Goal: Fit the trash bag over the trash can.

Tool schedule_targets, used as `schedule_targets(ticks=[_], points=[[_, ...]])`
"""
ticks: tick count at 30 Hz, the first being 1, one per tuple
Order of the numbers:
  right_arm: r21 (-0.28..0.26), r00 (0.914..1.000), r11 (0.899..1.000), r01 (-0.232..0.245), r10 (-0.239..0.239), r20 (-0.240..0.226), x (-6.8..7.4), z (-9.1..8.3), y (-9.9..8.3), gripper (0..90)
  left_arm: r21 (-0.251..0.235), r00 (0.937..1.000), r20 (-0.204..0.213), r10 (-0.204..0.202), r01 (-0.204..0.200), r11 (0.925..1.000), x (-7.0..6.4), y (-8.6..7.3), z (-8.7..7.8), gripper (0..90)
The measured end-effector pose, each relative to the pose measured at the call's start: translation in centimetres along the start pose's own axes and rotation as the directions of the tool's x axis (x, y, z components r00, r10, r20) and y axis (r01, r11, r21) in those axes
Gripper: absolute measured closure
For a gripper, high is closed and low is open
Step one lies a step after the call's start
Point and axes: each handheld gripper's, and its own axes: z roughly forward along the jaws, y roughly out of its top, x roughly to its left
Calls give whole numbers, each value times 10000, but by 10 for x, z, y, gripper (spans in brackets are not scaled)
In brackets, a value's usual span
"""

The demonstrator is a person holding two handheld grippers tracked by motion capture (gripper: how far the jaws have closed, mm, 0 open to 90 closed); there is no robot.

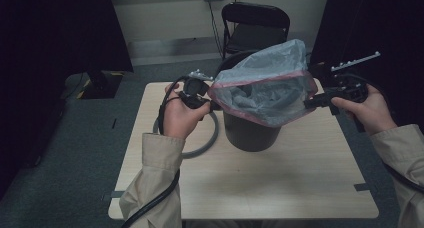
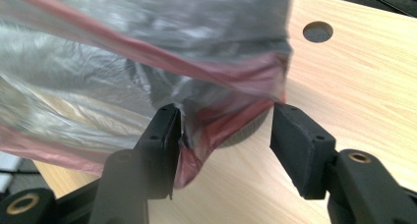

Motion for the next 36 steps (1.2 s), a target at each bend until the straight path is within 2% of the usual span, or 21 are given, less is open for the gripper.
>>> schedule_targets(ticks=[4, 5, 8, 11, 17, 18, 19, 23, 30, 32, 36], points=[[313, 9995, 9991, 297, -299, 62, 5, 6, 0, 418, -40, 10000, 25, 33, -33, 10000, -1, -1, 1, 900], [577, 9995, 9978, 317, -317, -5, 6, 9, 0, 406, -80, 10000, 1, 29, -29, 10000, -1, -1, 1, 900], [882, 9982, 9943, 596, -601, 29, 9, 14, 2, 377, -146, 10000, -31, 36, -36, 9999, -2, 0, -1, 900], [795, 9979, 9948, 642, -650, 73, 8, 7, 6, 326, -231, 10000, -46, 2, -3, 9997, 1, 1, -3, 900], [572, 9989, 9973, 468, -470, 12, 1, -3, 7, 303, -233, 9999, -101, -118, 115, 9997, 5, 0, -5, 900], [459, 9992, 9983, 346, -337, -200, -2, -6, 6, 301, -265, 9998, -142, -143, 139, 9996, 5, 0, -5, 900], [459, 9992, 9983, 346, -337, -200, -2, -6, 6, 301, -276, 9998, -138, -158, 154, 9995, 5, 0, -5, 900], [369, 9992, 9986, 372, -365, -189, -2, -10, 5, 301, -178, 9998, -178, -16, 13, 9998, 3, 1, -5, 900], [321, 9966, 9965, 766, -775, 280, 10, -17, 16, 294, -268, 9998, -190, 69, -74, 9996, 0, 3, -6, 900], [322, 9965, 9965, 767, -777, 310, 10, -18, 17, 294, -249, 9998, -178, 96, -101, 9996, 0, 2, -6, 900], [174, 9947, 9969, 766, -776, 680, 9, -25, 22, 294, -267, 9997, -228, 9, -16, 9996, 2, 2, -4, 900]])
